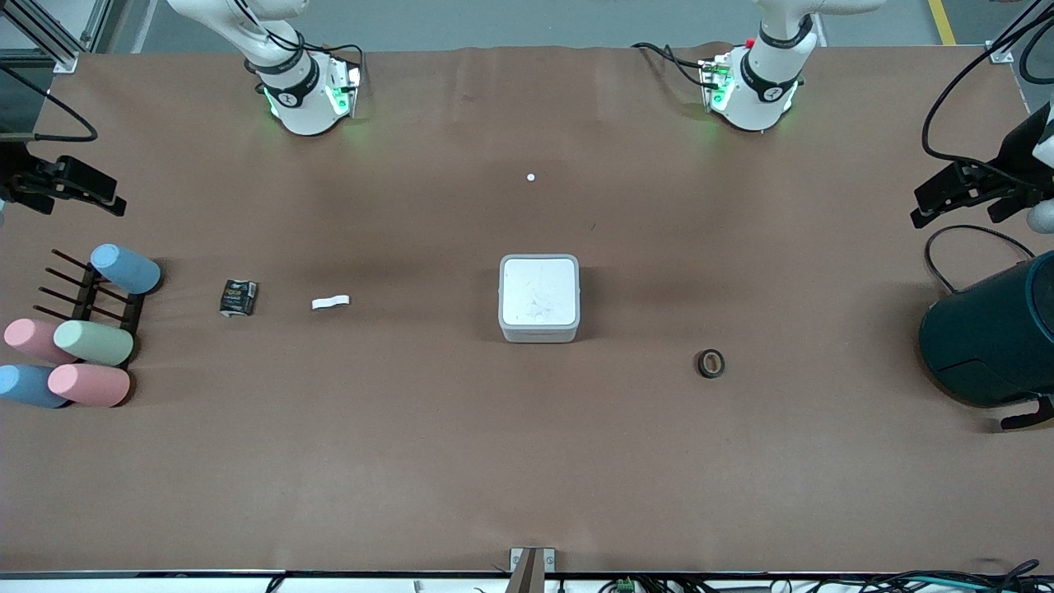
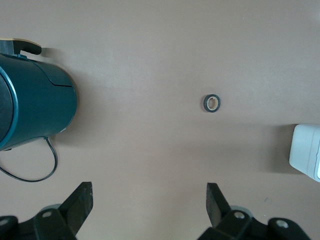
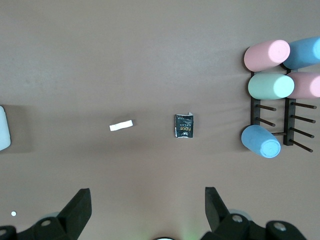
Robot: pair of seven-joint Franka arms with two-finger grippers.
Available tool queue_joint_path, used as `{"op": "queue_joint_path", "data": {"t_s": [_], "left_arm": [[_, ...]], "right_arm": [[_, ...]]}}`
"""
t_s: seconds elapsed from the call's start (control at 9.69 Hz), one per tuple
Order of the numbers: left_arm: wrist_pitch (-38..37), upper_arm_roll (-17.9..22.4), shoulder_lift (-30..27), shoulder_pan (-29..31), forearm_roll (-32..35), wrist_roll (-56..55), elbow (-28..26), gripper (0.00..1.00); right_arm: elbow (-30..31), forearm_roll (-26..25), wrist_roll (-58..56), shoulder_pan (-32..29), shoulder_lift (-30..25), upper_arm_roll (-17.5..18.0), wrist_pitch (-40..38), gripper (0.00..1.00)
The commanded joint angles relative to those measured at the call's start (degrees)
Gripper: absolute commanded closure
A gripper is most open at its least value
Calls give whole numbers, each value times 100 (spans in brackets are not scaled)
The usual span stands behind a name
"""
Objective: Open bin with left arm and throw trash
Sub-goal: 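Reach the right gripper to the black packet while the left gripper reaches the bin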
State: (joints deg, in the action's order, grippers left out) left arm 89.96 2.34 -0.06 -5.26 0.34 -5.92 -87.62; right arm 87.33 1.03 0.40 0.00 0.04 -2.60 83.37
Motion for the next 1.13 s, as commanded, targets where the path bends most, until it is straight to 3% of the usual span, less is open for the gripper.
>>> {"op": "queue_joint_path", "data": {"t_s": [0.0, 0.21, 0.31, 0.41, 0.52, 0.72, 0.83, 1.03], "left_arm": [[-49, -15, 76, -10, 106, 65, 149, 0], [-101, -110, 128, -27, 10, 116, 87, 0], [-197, -390, 181, -79, -51, 135, 26, 6], [-181, -732, 451, -141, -191, 117, 43, 50], [-16, -1075, 715, -229, -280, 117, 60, 72], [1079, -1744, 1539, -535, -446, -267, 69, 91], [1676, -1816, 1892, -868, -430, -591, 69, 100], [2950, -1799, 2656, -1684, -352, -1225, 104, 100]], "right_arm": [[3, 81, 21, -27, 92, 32, -14, 0], [204, 81, 4, 8, 163, 40, 3, 0], [615, 90, -14, 9, 259, 49, 291, 0], [1115, 90, -23, 35, 260, 67, 833, 0], [1416, 64, -23, 166, 295, 67, 1160, 0], [2249, 29, -66, 80, 409, 58, 2238, 0], [2776, 2, -197, -104, 505, 58, 3019, 0], [3813, -86, -846, -499, 567, 58, 4462, 0]]}}
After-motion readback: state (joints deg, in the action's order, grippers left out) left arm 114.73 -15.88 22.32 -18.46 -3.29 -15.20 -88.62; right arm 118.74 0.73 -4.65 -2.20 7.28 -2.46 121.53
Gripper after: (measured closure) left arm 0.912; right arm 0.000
